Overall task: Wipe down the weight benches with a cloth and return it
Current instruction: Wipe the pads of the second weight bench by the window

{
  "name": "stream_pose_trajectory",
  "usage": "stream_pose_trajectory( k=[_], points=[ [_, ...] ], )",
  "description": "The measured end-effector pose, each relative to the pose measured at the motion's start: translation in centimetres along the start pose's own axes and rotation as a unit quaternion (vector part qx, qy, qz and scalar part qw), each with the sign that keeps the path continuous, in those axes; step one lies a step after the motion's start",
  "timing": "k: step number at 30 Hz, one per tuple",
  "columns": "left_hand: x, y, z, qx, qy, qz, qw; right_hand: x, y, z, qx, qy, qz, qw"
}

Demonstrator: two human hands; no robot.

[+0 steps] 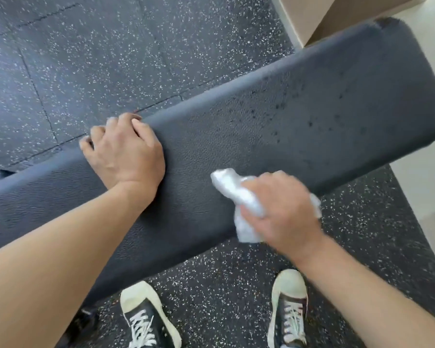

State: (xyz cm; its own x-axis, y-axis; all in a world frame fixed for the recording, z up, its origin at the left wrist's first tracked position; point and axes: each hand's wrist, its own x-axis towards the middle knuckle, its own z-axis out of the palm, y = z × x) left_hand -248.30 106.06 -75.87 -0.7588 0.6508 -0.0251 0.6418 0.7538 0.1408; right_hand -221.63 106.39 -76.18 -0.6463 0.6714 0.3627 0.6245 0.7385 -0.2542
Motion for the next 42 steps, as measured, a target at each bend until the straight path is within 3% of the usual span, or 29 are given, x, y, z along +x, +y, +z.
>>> stream_pose_trajectory(
  k=[3,5,10,15,21,25,28,31,35,37,40,42],
  points=[
    [-0.1,0.1,0.4,0.0,-0.003,0.003,1.0,2.7,3.9,-0.4,-0.001,0.049,0.132,0.99],
    [-0.1,0.0,0.4,0.001,0.0,-0.001,1.0,5.0,2.1,0.8,0.018,0.042,0.184,0.982],
    [-0.2,0.2,0.2,-0.005,-0.008,-0.008,1.0,14.5,-4.3,5.4,0.053,0.016,0.146,0.988],
    [-0.1,0.3,0.2,-0.001,-0.014,-0.015,1.0,20.6,-4.7,8.2,0.013,-0.039,0.158,0.987],
    [-0.2,0.2,0.1,-0.005,-0.017,-0.012,1.0,11.5,-3.3,4.0,0.089,-0.025,0.084,0.992],
    [-0.2,0.2,0.2,-0.009,-0.016,-0.011,1.0,2.7,0.4,-0.1,0.068,-0.034,0.02,0.997],
    [-0.2,0.2,0.2,-0.009,-0.015,-0.012,1.0,2.5,2.2,-0.3,0.026,-0.005,-0.006,1.0],
    [-0.2,0.3,0.3,-0.01,-0.018,-0.009,1.0,6.7,2.7,1.7,0.012,0.039,0.033,0.999],
    [-0.1,0.3,0.1,-0.012,-0.018,-0.013,1.0,16.0,3.0,4.9,0.019,0.063,0.15,0.986],
    [-0.1,0.3,0.1,-0.01,-0.015,-0.014,1.0,20.3,2.5,6.6,0.012,0.034,0.166,0.985],
    [-0.1,0.4,0.2,-0.011,-0.013,-0.017,1.0,23.5,2.3,8.8,0.005,-0.086,0.163,0.983],
    [-0.1,0.4,0.2,-0.008,-0.014,-0.017,1.0,23.0,2.3,8.5,0.02,-0.104,0.153,0.983]
  ],
)
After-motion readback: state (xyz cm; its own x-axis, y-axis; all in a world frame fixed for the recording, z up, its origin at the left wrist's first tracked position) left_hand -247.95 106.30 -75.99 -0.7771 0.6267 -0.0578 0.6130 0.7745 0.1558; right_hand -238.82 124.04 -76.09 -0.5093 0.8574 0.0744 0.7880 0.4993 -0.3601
